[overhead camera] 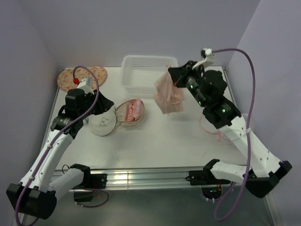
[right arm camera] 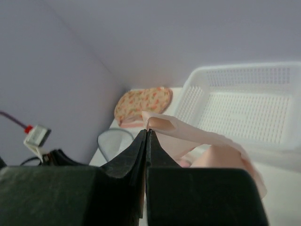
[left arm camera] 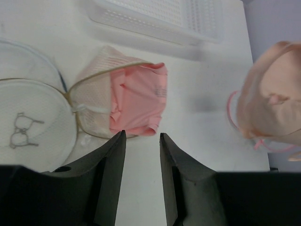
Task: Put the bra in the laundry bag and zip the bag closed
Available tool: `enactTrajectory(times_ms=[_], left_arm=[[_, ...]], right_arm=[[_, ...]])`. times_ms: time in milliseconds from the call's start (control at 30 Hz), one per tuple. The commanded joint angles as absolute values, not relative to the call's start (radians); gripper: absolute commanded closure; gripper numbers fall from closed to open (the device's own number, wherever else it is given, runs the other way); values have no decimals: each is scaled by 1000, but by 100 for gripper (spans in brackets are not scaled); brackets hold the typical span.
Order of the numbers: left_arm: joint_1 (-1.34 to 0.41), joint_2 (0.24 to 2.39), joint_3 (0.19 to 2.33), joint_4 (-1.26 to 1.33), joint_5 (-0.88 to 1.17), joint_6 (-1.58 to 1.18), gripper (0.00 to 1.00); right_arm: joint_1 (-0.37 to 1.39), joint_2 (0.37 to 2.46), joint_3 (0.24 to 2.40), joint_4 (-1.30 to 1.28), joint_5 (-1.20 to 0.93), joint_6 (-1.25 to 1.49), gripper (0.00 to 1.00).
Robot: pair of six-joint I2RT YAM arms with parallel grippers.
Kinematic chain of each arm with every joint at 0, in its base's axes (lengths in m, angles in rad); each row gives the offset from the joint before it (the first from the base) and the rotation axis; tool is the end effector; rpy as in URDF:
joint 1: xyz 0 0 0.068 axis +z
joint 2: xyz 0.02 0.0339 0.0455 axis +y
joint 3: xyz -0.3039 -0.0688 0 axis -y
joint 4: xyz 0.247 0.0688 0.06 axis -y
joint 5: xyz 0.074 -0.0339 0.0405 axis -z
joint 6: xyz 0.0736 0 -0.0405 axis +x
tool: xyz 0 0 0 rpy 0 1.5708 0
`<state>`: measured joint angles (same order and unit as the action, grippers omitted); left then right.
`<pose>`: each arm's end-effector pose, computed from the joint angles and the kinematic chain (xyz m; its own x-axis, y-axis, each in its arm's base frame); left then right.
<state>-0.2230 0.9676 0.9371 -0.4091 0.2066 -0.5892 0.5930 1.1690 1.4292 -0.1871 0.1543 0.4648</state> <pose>0.2195 -0.0653 0.3541 -0.5659 -0.4293 -0.7038 0.0998 0.8117 -0.5754 0.2308 0.1419 0.5254 -0.1364 0.4422 -0.8865 -0.4072 0.7908 0.4571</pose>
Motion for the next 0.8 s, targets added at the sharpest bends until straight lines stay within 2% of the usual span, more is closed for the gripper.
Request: enactTrajectory(times_ms=[0, 200, 467, 567, 600, 667, 700, 767], left_arm=[[-300, 948, 982, -414, 164, -594, 59], [-408, 985, 980, -403, 141, -614, 58], [-534, 1066, 957, -348, 84, -638, 58], [-593, 1103, 951, -331, 66, -650, 57], [-627, 1123, 950, -315, 46, -656, 57], [-659, 1146, 945, -298, 29, -666, 57], [-692, 1173, 943, -276, 22, -675, 57], [-724, 1207, 940, -255, 11, -684, 57]], right_arm=[[609, 1042, 1260, -172, 195, 531, 100], [621, 965, 974, -189, 201, 632, 100], [574, 1052, 635, -212, 278, 788, 100], [540, 1083, 597, -207, 268, 785, 75], [537, 1080, 595, -213, 279, 781, 62], [537, 1062, 597, -222, 288, 778, 51], [537, 1054, 597, -235, 297, 776, 35], [537, 1040, 612, -256, 307, 773, 27]])
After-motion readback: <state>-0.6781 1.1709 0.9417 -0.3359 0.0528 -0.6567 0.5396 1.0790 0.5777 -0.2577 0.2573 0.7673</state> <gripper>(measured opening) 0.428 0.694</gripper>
